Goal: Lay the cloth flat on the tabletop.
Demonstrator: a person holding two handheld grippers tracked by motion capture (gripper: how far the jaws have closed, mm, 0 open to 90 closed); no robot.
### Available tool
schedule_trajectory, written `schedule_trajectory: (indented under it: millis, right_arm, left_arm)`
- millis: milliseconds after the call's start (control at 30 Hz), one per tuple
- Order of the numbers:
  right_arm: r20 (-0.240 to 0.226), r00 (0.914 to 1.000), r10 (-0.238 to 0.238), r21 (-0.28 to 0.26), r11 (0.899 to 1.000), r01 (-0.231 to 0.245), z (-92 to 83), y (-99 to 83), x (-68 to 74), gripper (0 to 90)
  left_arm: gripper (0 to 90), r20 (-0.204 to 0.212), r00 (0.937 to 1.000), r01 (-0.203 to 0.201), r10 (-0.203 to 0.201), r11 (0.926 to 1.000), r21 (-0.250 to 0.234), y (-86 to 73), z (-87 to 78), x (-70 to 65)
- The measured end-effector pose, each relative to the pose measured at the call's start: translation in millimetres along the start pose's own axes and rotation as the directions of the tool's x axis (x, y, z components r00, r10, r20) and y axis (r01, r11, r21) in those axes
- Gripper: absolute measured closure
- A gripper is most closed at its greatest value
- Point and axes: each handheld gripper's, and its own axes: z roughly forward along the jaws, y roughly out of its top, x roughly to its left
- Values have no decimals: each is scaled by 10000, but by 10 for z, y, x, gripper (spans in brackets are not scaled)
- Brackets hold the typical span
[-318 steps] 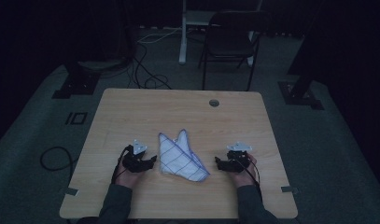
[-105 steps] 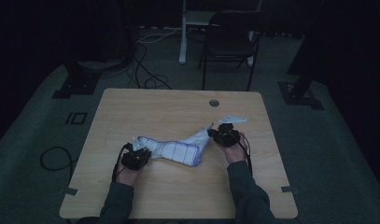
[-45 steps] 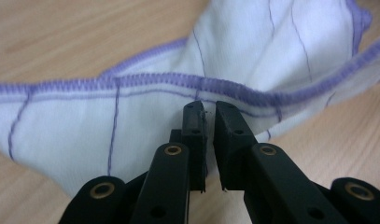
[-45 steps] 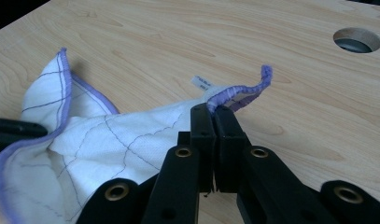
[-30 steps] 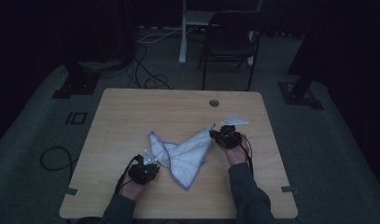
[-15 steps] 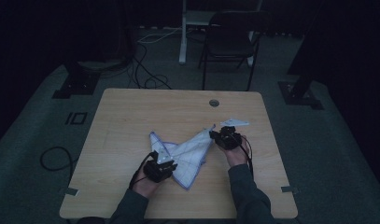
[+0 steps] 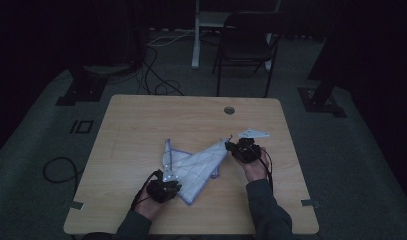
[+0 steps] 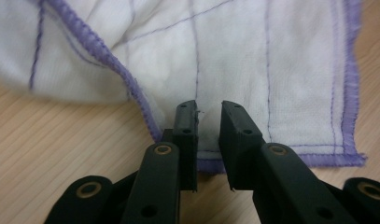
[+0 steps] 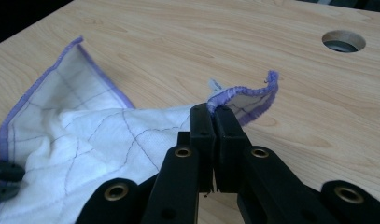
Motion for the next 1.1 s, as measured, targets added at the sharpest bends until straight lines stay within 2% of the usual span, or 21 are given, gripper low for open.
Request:
schedule_trajectory:
  millis: [133, 267, 367, 400, 500, 567, 633, 700, 833, 900, 1000, 1067, 1100]
  right_arm:
    - [-110, 9999, -133, -80, 9999, 132, -39, 9, 60, 886]
    - [-411, 9989, -243, -243, 9994, 233, -109, -31, 178, 886]
    - [-482, 9982, -344, -259, 9991, 332, -141, -77, 244, 886]
    - [-657, 9973, -334, -255, 9992, 317, -167, -136, 300, 882]
    - [-1000, 9949, -161, -221, 9997, 140, -186, -232, 380, 883]
    - [-1006, 9943, -339, -97, 9994, 331, -178, -302, 460, 883]
    - [-1063, 9936, -390, -76, 9992, 384, -170, -357, 516, 883]
    - [-1115, 9933, -306, -99, 9995, 297, -159, -389, 546, 884]
    - [-1113, 9936, -172, -152, 9998, 156, -146, -405, 572, 884]
    - [-1099, 9939, -96, -262, 9996, 67, -152, -394, 576, 884]
    - [-1060, 9944, 21, -390, 9992, -63, -165, -365, 583, 884]
    - [-1038, 9946, 61, -429, 9990, -106, -163, -350, 589, 884]
    - [-1045, 9945, 86, -421, 9990, -130, -163, -344, 593, 884]
  left_arm:
    - [811, -220, 9996, 201, -199, 9998, 65, -46, -49, 87]
    - [818, -535, 9979, 383, -375, 9992, 137, -81, -89, 177]
    - [823, -575, 9975, 427, -416, 9989, 168, -90, -99, 199]
    - [829, -846, 9946, 626, -605, 9978, 219, -129, -140, 287]
    - [829, -1265, 9884, 884, -835, 9955, 334, -132, -172, 331]
    - [816, -1259, 9873, 988, -964, 9950, 124, -108, -193, 319]
    - [791, -976, 9920, 778, -799, 9967, -253, -47, -222, 263]
    - [760, -716, 9966, 369, -409, 9977, -562, 48, -236, 165]
    - [681, -284, 9992, -297, 269, 9944, -1018, 268, -176, -52]
    - [667, -33, 9981, -608, 608, 9923, -1079, 370, -110, -168]
    - [626, 295, 9913, -1240, 1284, 9849, -1208, 500, -10, -375]
    - [608, 265, 9868, -1543, 1599, 9769, -1479, 568, 46, -497]
    - [609, 56, 9856, -1663, 1690, 9747, -1491, 599, 69, -542]
